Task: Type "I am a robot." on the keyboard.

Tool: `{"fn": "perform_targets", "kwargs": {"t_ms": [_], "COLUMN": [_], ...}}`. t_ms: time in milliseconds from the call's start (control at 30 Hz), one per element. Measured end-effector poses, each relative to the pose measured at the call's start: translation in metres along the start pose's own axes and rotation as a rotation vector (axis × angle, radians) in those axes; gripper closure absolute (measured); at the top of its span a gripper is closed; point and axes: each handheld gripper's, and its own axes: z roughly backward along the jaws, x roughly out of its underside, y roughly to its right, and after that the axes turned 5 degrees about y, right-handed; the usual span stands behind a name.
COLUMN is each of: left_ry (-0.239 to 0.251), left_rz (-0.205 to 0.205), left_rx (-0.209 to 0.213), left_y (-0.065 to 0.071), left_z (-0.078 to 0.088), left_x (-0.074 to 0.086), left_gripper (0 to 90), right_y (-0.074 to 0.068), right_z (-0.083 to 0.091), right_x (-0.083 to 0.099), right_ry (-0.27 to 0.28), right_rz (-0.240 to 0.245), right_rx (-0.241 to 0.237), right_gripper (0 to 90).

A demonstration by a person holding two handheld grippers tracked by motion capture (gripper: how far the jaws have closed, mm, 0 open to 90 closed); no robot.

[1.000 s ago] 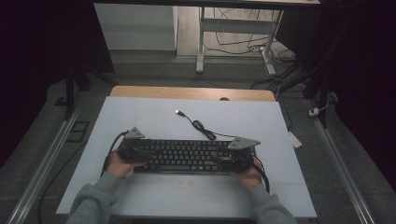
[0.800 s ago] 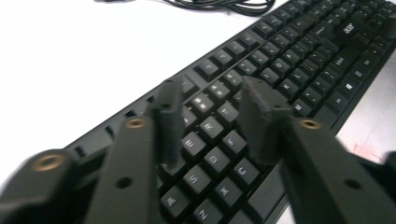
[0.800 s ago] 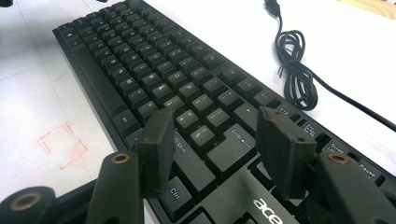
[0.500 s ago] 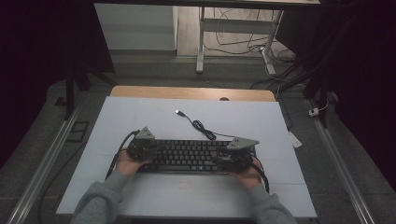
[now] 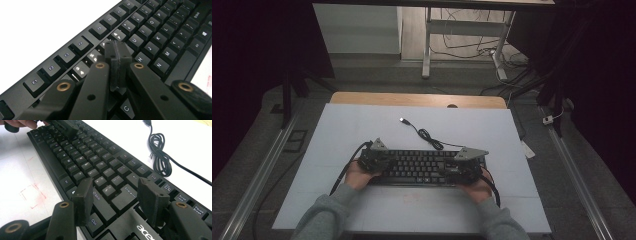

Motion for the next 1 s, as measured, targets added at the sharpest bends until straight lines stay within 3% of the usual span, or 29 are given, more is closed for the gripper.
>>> {"fn": "perform_targets", "kwargs": {"t_ms": [467, 633, 900, 1000], "left_ry": [-0.005, -0.009, 0.077, 0.100], "left_rz": [-0.011, -0.016, 0.010, 0.025], "left_rx": [-0.006, -0.028, -0.016, -0.003], "left_y": [0.001, 0.003, 0.000, -0.002], "left_z": [-0.004, -0.006, 0.016, 0.025], "left_x": [0.001, 0.001, -0.001, 0.000], "left_gripper": [89.1, 89.2, 88.8, 83.4], "right_y": [0.001, 0.001, 0.002, 0.003], "right_z": [0.000, 0.001, 0.002, 0.003], "right_x": [0.000, 0.000, 0.000, 0.000], "right_ry": [-0.004, 0.000, 0.007, 0.006], "right_rz": [0.000, 0.000, -0.003, -0.004], "right_rx": [0.008, 0.012, 0.014, 0.018], "right_gripper": [47.3, 47.2, 47.2, 47.2]}}
